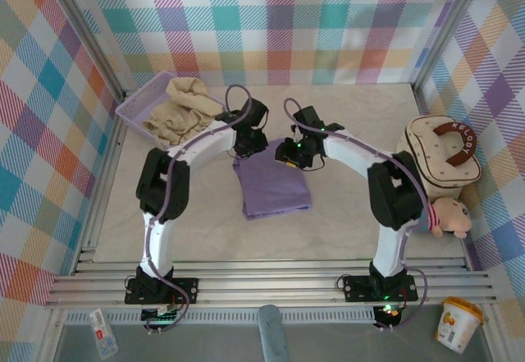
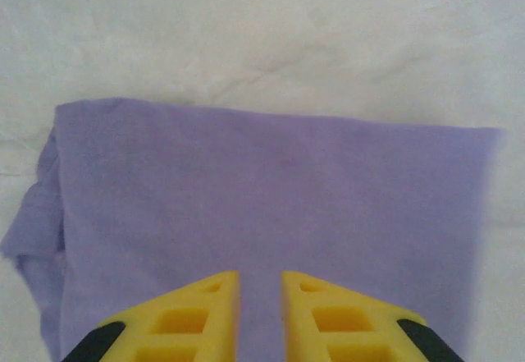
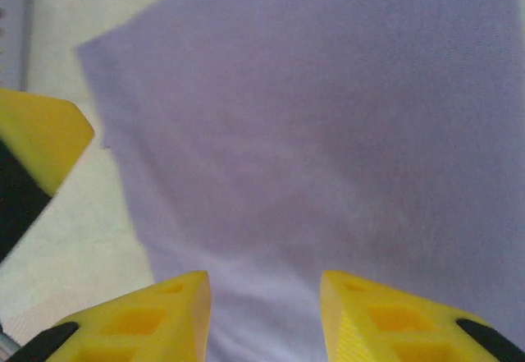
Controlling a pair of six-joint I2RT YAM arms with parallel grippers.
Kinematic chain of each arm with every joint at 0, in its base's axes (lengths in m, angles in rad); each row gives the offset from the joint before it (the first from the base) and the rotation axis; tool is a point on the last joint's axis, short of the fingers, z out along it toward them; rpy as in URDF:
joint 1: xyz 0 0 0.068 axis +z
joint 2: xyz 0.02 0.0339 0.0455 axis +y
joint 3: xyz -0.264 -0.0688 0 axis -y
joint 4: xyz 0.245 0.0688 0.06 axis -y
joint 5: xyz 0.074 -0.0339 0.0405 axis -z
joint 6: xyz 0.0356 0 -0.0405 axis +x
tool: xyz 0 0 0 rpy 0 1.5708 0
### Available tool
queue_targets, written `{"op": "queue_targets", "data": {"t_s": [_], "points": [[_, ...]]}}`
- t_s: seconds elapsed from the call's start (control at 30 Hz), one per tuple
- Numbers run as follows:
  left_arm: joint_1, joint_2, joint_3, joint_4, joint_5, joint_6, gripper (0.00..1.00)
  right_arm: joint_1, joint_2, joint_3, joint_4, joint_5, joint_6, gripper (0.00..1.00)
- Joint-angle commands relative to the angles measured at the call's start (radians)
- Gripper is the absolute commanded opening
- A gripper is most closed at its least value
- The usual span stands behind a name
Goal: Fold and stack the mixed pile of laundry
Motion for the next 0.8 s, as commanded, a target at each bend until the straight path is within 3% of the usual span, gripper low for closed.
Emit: {"op": "queue_targets", "data": {"t_s": [0.0,0.1,0.17,0.3,0.33,0.4,0.57,0.77], "points": [[0.01,0.079,-0.004,-0.046,-0.013,0.013,0.2,-0.011,0.092,-0.029,0.042,-0.058,0.047,0.44],[0.021,0.104,-0.007,-0.056,0.032,0.014,0.23,-0.011,0.104,-0.046,0.042,-0.038,0.034,0.56],[0.03,0.1,0.016,-0.077,0.05,0.022,0.31,-0.011,0.075,-0.049,0.03,-0.024,-0.003,0.71],[0.054,0.036,0.086,-0.119,0.074,0.022,0.67,0.014,-0.022,-0.029,-0.077,0.119,-0.124,1.0],[0.062,0.017,0.104,-0.128,0.078,0.022,0.73,0.023,-0.037,-0.021,-0.104,0.153,-0.145,1.0],[0.084,-0.029,0.148,-0.154,0.083,0.025,0.97,0.051,-0.057,-0.005,-0.149,0.214,-0.178,0.99],[0.158,-0.108,0.208,-0.199,0.074,0.059,1.0,0.138,-0.015,0.064,-0.2,0.353,-0.201,1.0],[0.256,-0.155,0.21,-0.234,0.038,0.088,1.0,0.2,0.199,0.265,-0.346,0.527,-0.21,1.0]]}}
